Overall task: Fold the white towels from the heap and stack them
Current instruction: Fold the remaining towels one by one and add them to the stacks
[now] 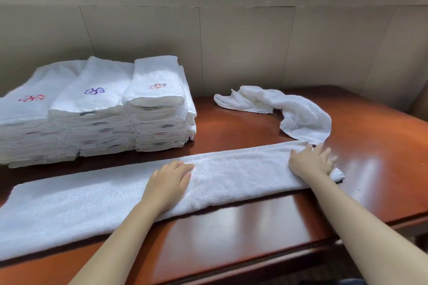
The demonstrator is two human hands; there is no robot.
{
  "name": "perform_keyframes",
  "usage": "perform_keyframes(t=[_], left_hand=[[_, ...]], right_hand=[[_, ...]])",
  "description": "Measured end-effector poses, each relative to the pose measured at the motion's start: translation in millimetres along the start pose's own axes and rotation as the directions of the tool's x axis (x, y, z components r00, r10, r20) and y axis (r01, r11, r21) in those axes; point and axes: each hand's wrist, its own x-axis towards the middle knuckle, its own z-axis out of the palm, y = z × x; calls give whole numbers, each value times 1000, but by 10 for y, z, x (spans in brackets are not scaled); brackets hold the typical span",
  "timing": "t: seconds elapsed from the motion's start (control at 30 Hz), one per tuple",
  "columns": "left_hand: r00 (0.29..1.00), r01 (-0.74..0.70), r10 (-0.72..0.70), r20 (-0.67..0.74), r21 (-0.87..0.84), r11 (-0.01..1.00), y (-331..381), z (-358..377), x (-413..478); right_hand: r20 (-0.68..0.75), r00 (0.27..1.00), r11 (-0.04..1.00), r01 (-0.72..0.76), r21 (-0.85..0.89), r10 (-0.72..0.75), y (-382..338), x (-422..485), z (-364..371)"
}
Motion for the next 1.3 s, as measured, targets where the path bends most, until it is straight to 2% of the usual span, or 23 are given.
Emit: perform_keyframes(t=[0.07, 0.13, 0.27, 0.43, 0.5, 0.6, 0.7, 0.8, 0.87, 0.97, 1.03, 1.1, 1.13, 1.23, 1.3], left_hand=[[998, 4, -3, 68, -14, 1000, 13, -34, -5], [991, 23, -24, 132, 9, 1000, 38, -80, -7], [975, 111, -129, 183, 107, 988, 36, -146, -111], [972, 74, -98, 212, 115, 991, -133, -165, -357], [973, 99, -124, 194, 137, 986, -330, -237, -449], [959, 205, -233, 163, 174, 963, -810, -411, -653], [908, 389, -410, 85, 188, 902, -1359, -625, -915], [799, 594, -601, -14, 167, 787, -1808, -822, -1207], [717, 697, -695, -52, 76, 713, -1990, -899, -1384], [622, 776, -774, -123, -41, 630, -2059, -938, -1495], [523, 832, -839, -152, -125, 541, -2061, -977, -1477], [402, 886, -912, -77, -220, 409, -2077, -1031, -1450], [367, 907, -930, -17, -217, 362, -2088, -1059, -1443], [352, 925, -928, 118, -195, 326, -2107, -1111, -1438], [364, 907, -904, 223, -306, 289, -2100, -1147, -1419]], right_hand=[[-27, 988, 987, 151, -45, -153, -136, -98, 1], [3, 934, 933, 358, -34, -358, -363, -275, 29], [43, 735, 734, 678, -44, -677, -931, -818, 139], [130, 510, 520, 852, 59, -850, -1469, -1500, 349], [133, 459, 469, 881, 54, -878, -1534, -1588, 410], [158, 420, 435, 898, 70, -893, -1525, -1515, 398], [176, 423, 439, 897, 62, -889, -1523, -1474, 390], [162, 461, 473, 880, 39, -872, -1568, -1552, 404], [153, 472, 483, 875, 42, -868, -1613, -1627, 397], [152, 403, 414, 909, 44, -902, -1697, -1790, 397], [161, 334, 343, 939, 34, -929, -1767, -1930, 428], [159, 286, 296, 955, 38, -945, -1829, -2038, 466], [156, 276, 285, 958, 40, -948, -1854, -2073, 483], [160, 289, 301, 952, 55, -944, -1908, -2117, 510], [163, 302, 315, 947, 62, -939, -1924, -2117, 528]])
